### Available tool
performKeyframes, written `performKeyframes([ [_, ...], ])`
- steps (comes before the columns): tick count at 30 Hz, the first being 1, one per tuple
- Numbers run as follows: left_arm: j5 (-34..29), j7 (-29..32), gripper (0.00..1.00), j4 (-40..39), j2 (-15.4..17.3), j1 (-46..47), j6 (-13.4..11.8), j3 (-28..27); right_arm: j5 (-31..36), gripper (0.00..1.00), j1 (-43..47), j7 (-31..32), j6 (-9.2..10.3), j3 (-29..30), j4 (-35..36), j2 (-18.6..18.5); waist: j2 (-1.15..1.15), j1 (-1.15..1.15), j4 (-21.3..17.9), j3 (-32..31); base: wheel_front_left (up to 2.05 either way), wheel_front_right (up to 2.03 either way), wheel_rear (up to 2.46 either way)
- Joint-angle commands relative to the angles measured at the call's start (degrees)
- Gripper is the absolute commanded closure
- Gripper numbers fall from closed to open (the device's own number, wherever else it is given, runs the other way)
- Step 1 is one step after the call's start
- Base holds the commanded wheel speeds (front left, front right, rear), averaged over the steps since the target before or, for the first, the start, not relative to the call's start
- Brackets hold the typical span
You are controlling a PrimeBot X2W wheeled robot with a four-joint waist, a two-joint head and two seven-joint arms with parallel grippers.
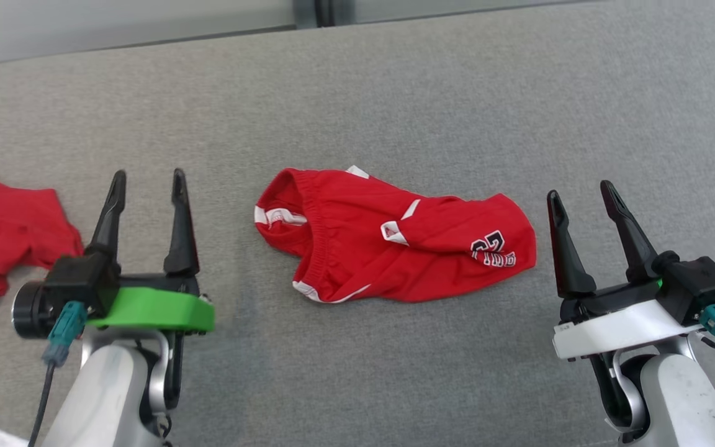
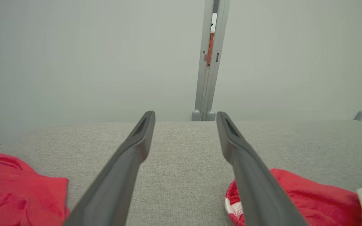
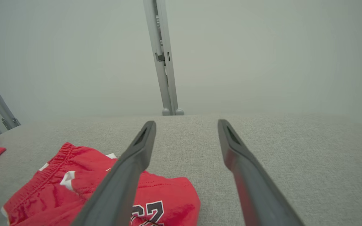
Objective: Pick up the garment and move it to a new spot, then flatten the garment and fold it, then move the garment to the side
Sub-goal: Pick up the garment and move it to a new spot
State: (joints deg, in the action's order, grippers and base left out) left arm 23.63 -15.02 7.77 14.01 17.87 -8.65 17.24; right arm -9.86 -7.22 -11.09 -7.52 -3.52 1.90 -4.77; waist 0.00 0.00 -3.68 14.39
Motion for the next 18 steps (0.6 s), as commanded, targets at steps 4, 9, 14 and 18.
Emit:
performKeyframes([
  [4,-1.62,-0.19,0.00,-1.13,0.65,-4.09,0.35,-1.55,0.22,0.00,1.78,0.72,0.06,0.10,0.00,-0.46,0.00,0.00,2.22,-3.20,0.00,0.00,0.00],
  [9,-2.49,-0.20,0.00,-1.37,0.45,-7.45,0.63,-2.05,-0.20,0.00,3.69,1.36,0.06,0.36,-0.62,-0.19,0.00,0.00,1.53,-5.04,0.00,0.00,0.00],
  [14,-3.00,-0.20,0.00,-0.84,0.63,-10.40,1.37,-2.36,-0.44,0.00,5.85,1.97,0.06,0.53,-0.69,0.23,0.00,0.00,1.20,-7.15,0.00,0.00,0.00],
  [18,-3.06,-0.19,0.00,0.09,0.41,-12.11,2.02,-1.55,-0.43,0.00,7.57,2.70,0.06,0.80,-0.41,0.57,0.00,0.00,1.46,-8.88,0.00,0.00,0.00],
])
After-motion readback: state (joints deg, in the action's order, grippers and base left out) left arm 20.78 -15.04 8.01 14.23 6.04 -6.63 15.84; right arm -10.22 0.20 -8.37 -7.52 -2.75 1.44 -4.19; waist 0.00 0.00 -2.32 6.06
